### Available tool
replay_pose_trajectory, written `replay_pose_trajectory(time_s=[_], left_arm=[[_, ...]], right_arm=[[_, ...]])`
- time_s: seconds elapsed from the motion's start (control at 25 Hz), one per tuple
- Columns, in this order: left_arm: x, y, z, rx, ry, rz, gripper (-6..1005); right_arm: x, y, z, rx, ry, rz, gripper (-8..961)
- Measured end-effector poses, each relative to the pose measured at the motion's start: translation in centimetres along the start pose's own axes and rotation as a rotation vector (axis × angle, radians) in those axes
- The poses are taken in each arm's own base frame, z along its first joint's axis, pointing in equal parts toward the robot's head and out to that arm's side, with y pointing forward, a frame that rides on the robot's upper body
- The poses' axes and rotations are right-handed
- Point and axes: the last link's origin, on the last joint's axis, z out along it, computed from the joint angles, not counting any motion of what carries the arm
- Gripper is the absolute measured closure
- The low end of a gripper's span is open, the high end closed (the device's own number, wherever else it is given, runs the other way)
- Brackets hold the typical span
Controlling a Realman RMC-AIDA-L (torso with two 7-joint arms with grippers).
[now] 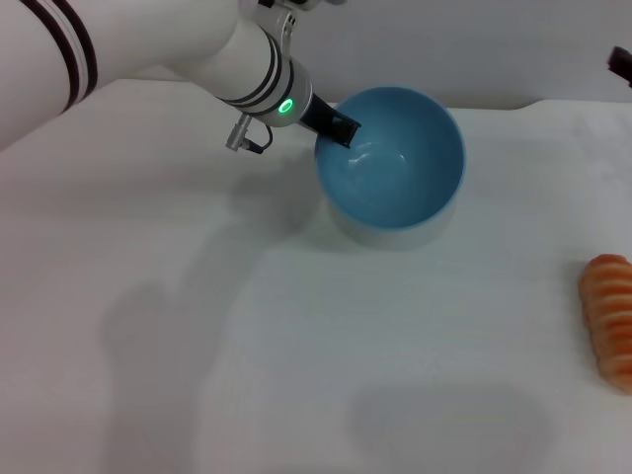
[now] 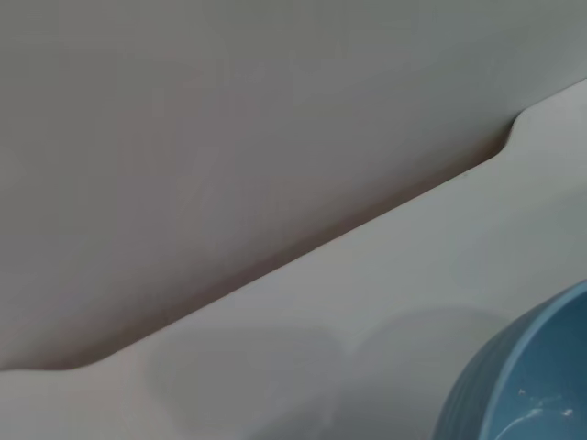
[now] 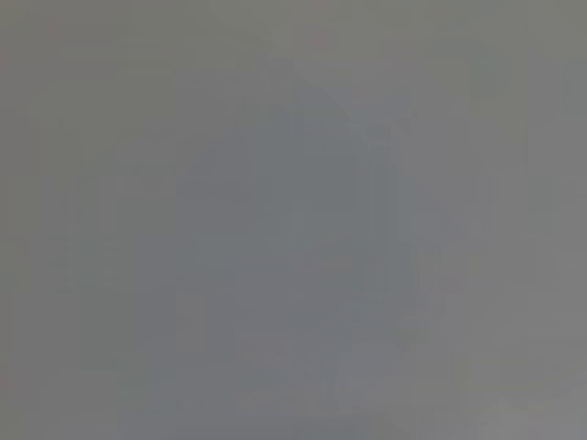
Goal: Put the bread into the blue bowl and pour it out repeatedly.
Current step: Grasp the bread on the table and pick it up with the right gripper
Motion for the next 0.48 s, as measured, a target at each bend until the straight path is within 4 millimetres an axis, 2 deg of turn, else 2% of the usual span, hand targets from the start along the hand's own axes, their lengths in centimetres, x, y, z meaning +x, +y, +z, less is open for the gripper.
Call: replay_pose_trajectory(time_s=[0.2, 0.24, 0.48], left_arm=[[-0.4, -0.2, 0.1, -0.004, -0.003, -0.026, 1001], [-0.4, -0.2, 0.1, -0.004, -0.003, -0.026, 1001], [-0.4, -0.1, 0.1, -0.006, 0.000, -0.029, 1001]], right_arm=[[-0.6, 1.0, -0.2, -0.163, 0.141, 0.113, 265], [-0.6, 0.8, -0.5, -0.166, 0.247, 0.138, 266], [-0.8, -0.6, -1.8, -0.099, 0.414, 0.080, 267]])
